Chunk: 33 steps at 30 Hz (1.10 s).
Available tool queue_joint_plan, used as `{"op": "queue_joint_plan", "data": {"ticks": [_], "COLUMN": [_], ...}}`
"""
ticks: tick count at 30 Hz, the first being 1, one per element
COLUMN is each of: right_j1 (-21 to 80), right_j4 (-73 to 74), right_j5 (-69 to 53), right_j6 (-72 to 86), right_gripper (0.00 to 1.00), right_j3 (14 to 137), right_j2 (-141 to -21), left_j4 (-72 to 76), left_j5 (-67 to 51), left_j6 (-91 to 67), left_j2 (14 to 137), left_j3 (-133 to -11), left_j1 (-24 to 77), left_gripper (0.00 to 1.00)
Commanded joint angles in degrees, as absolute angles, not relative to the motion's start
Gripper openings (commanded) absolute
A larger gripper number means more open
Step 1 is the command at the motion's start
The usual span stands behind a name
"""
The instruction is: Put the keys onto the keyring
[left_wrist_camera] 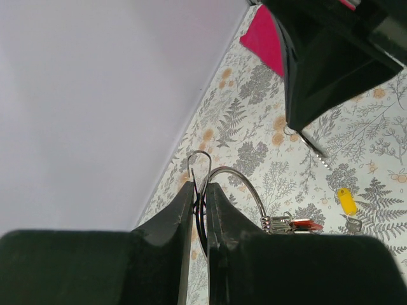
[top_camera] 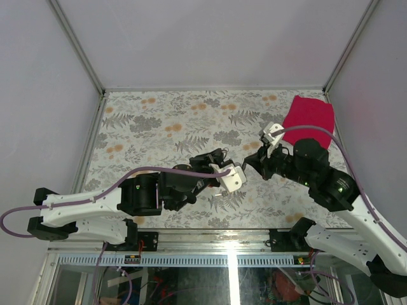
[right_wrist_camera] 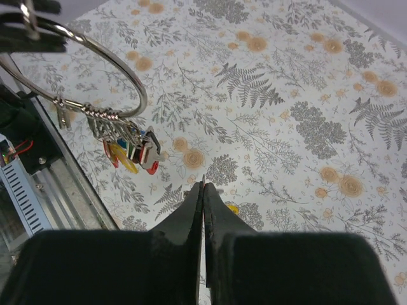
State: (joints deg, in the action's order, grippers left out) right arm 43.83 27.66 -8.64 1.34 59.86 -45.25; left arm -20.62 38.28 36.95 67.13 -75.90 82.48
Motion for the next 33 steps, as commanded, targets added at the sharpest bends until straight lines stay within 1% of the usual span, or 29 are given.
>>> {"op": "queue_joint_plan", "data": {"ticks": [1, 6, 11, 16, 22, 29, 33], "right_j1": [43.6, 43.6, 43.6, 43.6, 43.6, 43.6, 43.6], "right_j4": [29.8, 34.4, 42.3, 46.5, 46.3, 49.4, 46.9], "right_j5": [-9.2, -11.2, -15.7, -17.6, -18.2, -16.0, -13.2], "right_j6": [2.7, 0.8, -4.1, -7.2, -8.5, -6.1, -3.2], "right_gripper": [0.00, 0.00, 0.00, 0.00, 0.00, 0.00, 0.00], "right_j3": [66.0, 72.5, 80.0, 84.6, 84.8, 89.7, 88.5], "right_j2": [-45.0, -46.4, -48.8, -51.7, -52.3, -55.6, -54.9], "left_j4": [-18.8, -18.9, -19.0, -19.8, -20.1, -19.5, -17.4], "left_j5": [35.7, 30.4, 27.5, 28.0, 28.7, 32.2, 35.1], "left_j6": [37.8, 36.8, 36.4, 36.3, 35.9, 36.4, 37.9], "left_j2": [65.1, 63.4, 62.4, 63.0, 63.1, 63.0, 62.8], "left_j3": [-76.4, -76.1, -76.1, -76.9, -76.9, -75.8, -74.4], "left_j1": [82.8, 82.8, 82.8, 82.7, 82.8, 82.8, 82.8], "left_gripper": [0.00, 0.00, 0.00, 0.00, 0.00, 0.00, 0.00]}}
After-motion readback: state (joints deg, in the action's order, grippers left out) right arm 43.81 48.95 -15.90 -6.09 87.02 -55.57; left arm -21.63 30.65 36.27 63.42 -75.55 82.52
